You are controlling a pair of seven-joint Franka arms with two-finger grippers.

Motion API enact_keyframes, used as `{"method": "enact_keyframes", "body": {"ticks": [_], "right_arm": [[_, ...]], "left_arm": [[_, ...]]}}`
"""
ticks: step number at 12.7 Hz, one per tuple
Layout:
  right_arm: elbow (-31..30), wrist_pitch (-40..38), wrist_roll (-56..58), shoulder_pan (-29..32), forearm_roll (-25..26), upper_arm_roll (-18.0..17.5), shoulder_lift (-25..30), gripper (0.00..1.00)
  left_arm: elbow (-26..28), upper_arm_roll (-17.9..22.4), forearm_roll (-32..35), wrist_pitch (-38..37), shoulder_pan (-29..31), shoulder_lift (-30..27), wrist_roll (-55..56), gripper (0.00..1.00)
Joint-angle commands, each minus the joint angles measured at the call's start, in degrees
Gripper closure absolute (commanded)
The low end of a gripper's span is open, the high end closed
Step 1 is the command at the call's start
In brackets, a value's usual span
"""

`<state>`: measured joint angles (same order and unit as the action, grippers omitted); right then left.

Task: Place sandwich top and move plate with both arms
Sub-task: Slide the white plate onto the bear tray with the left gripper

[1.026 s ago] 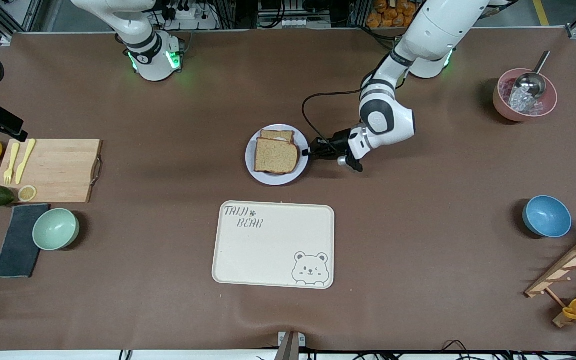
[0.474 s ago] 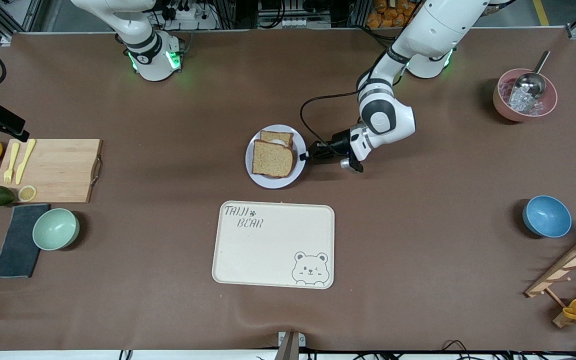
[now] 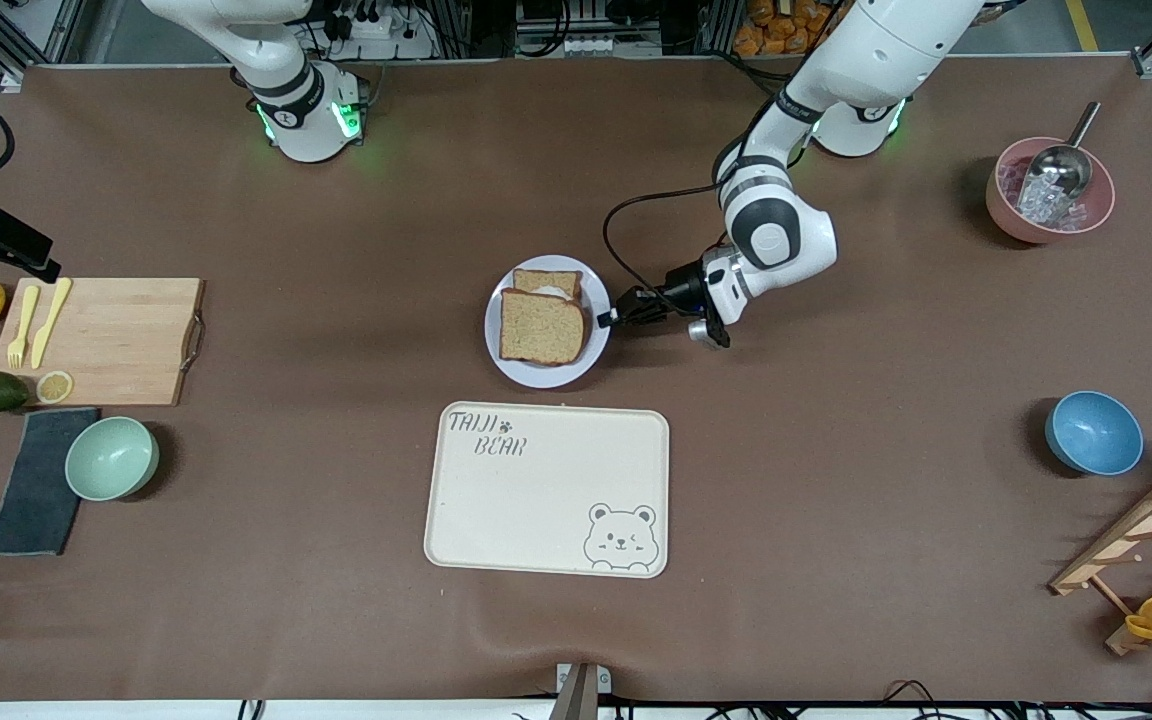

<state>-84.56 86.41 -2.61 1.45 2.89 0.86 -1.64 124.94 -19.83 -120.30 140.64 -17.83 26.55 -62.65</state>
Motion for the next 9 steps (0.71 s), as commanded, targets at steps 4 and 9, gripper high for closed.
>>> {"method": "enact_keyframes", "body": {"ticks": [4,9], "right_arm": [[-0.08,-1.07,0.24,0.14,0.28,0.02,0.94,0.00],[-0.08,-1.85,0.24,-0.13,0.45,0.20,1.03,0.00]], "left_arm": [[-0.92,-1.09,-9.59,-3.61,2.71,-2.73,-1.24,1.00],[-4.18,-1.09,-21.17,-8.96,4.38,-2.21,-9.73,1.00]]}}
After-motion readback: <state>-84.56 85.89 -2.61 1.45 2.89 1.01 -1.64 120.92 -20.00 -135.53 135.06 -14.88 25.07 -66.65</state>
